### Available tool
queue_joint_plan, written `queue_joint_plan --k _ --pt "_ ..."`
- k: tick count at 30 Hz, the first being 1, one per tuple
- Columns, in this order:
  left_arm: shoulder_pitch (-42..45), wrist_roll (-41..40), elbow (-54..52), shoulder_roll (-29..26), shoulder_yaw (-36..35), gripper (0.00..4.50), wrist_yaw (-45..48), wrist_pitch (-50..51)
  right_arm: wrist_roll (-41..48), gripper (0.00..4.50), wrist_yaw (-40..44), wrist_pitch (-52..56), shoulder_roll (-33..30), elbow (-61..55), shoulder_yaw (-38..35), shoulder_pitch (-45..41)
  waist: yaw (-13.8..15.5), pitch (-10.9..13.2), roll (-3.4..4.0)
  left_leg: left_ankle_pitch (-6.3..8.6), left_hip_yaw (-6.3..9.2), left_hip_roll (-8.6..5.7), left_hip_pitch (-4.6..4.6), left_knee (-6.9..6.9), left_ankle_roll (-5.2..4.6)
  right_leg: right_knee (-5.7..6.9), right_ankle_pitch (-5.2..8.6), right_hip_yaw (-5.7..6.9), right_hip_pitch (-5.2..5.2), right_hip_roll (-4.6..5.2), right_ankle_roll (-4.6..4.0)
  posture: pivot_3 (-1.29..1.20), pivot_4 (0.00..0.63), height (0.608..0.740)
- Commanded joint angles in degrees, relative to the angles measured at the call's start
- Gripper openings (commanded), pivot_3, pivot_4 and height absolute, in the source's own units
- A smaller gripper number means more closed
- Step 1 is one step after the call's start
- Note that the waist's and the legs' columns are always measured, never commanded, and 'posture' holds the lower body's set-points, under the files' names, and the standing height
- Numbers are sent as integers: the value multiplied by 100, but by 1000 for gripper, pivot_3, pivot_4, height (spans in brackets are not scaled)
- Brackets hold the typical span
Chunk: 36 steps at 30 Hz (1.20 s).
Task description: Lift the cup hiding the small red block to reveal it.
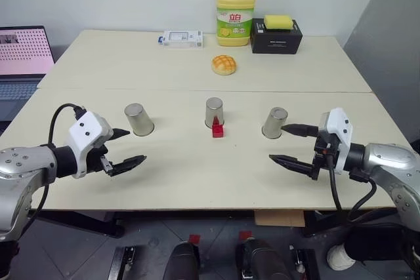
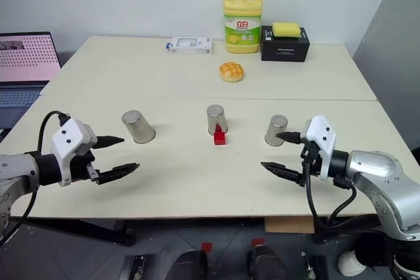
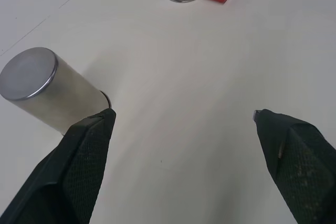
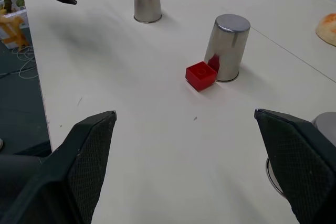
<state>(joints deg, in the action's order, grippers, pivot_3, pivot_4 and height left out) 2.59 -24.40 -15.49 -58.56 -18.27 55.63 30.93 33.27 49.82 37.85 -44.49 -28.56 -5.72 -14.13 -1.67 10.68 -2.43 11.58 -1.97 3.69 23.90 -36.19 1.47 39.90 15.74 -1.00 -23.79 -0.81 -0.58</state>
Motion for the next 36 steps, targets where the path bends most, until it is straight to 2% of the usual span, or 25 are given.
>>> queue_joint_plan --k 1,11,23,36 --pt "39 -129 -206 32 -229 4500 -24 21 54 4475 38 -109 -70 -69 -131 -70 0 0 0 0 0 0 0 0 0 0 0 0 0 0 0 0 150 740" --pt "33 -100 -218 -3 -191 4500 -47 31 137 4475 76 -14 -214 -65 -308 -24 0 0 0 0 0 0 0 0 0 -1 0 -1 0 0 0 0 150 740" --pt "27 -98 -233 2 -211 4500 -75 24 734 4475 329 219 -475 -87 -784 86 0 0 0 0 0 1 -1 0 0 -1 0 -1 2 0 0 0 150 740" --pt "27 -44 -146 -75 -259 4500 -24 -8 769 4475 168 273 -572 -120 -840 36 -2 0 0 0 0 1 -2 0 0 -2 0 -1 3 1 0 0 150 740"
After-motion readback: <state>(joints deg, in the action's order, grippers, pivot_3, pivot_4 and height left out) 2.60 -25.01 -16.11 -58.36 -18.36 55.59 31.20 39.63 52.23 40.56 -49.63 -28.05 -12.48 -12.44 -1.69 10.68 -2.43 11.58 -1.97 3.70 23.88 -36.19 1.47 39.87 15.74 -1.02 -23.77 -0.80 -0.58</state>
